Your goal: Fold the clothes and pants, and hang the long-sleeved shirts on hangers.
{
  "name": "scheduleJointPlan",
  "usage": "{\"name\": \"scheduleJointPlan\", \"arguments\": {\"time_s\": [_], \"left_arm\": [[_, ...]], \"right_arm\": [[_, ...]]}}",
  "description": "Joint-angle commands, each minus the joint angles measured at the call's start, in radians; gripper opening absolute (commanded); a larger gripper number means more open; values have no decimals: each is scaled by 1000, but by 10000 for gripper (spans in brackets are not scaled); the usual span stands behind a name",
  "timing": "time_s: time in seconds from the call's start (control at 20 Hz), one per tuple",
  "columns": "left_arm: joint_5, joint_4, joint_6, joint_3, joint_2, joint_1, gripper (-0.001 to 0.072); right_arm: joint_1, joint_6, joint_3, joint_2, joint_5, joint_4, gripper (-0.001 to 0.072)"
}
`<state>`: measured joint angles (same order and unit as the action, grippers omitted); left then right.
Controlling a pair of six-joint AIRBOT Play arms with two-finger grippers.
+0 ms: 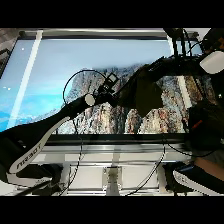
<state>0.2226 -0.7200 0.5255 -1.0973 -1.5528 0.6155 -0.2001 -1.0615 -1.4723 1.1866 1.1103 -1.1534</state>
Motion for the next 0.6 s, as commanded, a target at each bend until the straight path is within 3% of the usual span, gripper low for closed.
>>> {"name": "scheduleJointPlan", "arguments": {"time_s": [0.0,0.2,0.35,0.55], "left_arm": [[-39,0,-1,-1,-15,0,14],[-22,0,-1,-1,-6,0,12],[136,0,2,0,40,0,9],[258,-58,169,2,148,19,7]], "right_arm": [[0,0,-1,0,1,25,30],[0,0,-1,0,-4,24,30],[0,0,-1,1,-18,24,29],[0,-1,-1,1,-114,11,30]]}}
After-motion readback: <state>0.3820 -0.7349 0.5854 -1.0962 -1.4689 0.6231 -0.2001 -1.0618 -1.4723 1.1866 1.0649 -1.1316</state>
